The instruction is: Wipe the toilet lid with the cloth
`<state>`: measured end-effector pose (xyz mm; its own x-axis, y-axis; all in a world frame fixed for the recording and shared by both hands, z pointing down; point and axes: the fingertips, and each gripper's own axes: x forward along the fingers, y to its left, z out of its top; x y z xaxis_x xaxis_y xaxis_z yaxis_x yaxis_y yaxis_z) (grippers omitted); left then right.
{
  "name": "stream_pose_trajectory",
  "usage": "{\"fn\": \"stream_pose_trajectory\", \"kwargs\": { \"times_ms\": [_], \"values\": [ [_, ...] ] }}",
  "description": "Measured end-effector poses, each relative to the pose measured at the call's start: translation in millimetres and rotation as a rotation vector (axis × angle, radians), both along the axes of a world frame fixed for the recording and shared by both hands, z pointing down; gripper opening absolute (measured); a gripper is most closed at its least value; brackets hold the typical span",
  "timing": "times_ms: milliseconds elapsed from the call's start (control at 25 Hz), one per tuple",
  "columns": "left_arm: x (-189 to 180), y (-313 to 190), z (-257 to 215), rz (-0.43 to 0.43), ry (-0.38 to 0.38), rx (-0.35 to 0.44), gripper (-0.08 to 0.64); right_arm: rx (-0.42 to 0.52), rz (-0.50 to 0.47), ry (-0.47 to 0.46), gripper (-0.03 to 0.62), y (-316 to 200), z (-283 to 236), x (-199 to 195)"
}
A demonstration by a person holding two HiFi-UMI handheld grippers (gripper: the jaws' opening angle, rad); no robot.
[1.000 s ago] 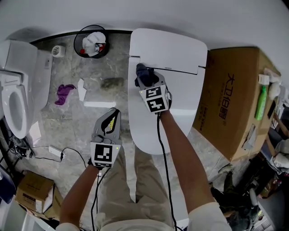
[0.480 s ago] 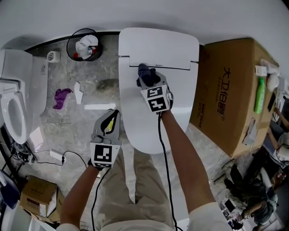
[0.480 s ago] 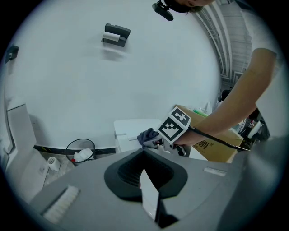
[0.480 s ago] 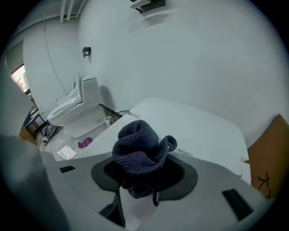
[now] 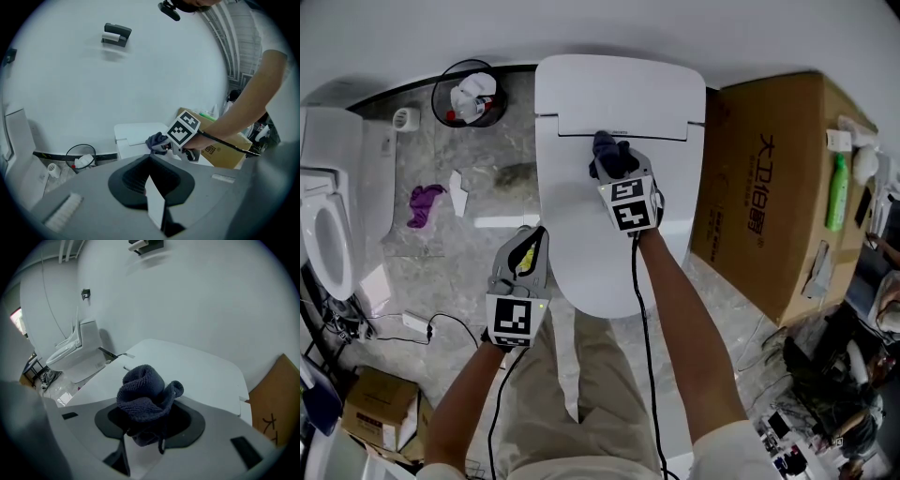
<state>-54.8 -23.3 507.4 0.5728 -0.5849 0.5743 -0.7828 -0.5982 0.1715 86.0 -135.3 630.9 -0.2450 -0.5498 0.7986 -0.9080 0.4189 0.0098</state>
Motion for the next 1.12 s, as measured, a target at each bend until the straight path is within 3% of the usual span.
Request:
{"fn": "stream_pose_trajectory", "kwargs": {
  "times_ms": [880,1120],
  "values": [
    [29.5,3.0,6.3,0.027,-0.019,0.008,0.000,0.009,0.147,0.041,0.184,21.8,3.3,106.3],
    [33.9,2.8,1.8,-0.026,-0.053,0.036,0.000,0.007,0.141,0.052,0.184,27.6,3.8,141.5]
  ]
}}
